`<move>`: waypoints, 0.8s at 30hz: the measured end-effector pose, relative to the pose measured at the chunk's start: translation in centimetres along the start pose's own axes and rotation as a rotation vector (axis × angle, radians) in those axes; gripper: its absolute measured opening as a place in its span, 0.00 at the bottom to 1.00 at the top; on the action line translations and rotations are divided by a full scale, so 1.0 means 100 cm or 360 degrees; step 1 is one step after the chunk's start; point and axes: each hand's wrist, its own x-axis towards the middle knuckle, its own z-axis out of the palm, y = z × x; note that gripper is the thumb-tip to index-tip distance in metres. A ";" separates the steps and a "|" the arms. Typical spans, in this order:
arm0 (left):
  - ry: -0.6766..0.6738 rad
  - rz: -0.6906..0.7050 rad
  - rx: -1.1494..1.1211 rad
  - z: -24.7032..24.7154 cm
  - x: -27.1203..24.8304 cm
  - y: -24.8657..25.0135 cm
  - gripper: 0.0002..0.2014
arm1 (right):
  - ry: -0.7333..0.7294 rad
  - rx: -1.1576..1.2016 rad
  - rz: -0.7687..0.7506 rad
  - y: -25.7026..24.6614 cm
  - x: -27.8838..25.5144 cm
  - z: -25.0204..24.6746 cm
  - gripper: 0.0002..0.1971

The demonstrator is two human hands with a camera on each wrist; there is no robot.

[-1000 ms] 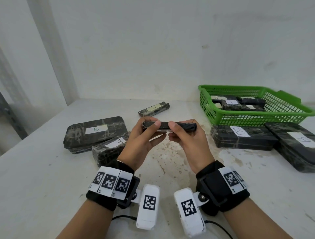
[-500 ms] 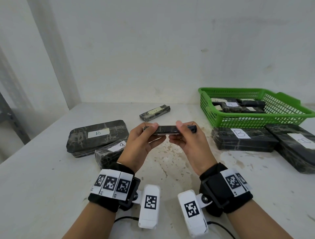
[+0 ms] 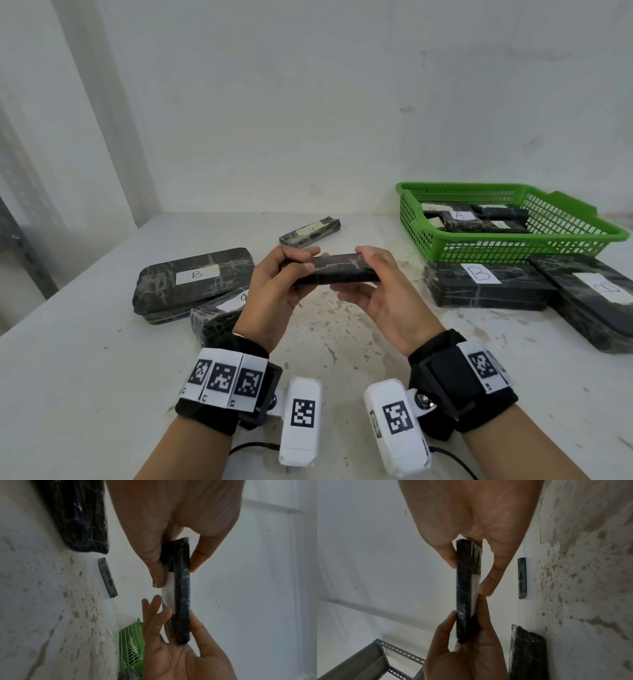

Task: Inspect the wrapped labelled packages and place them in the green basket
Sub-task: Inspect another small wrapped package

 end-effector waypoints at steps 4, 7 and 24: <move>0.0053 -0.0026 -0.0210 -0.002 0.004 -0.001 0.16 | -0.0010 0.0148 -0.0034 -0.002 0.001 -0.003 0.15; 0.0051 -0.0036 -0.0190 -0.002 0.005 0.000 0.18 | -0.0003 0.0209 -0.0077 -0.003 0.003 -0.005 0.18; 0.0166 0.0017 -0.0010 -0.002 0.003 -0.002 0.11 | -0.0093 0.0266 0.0018 -0.007 0.002 -0.008 0.12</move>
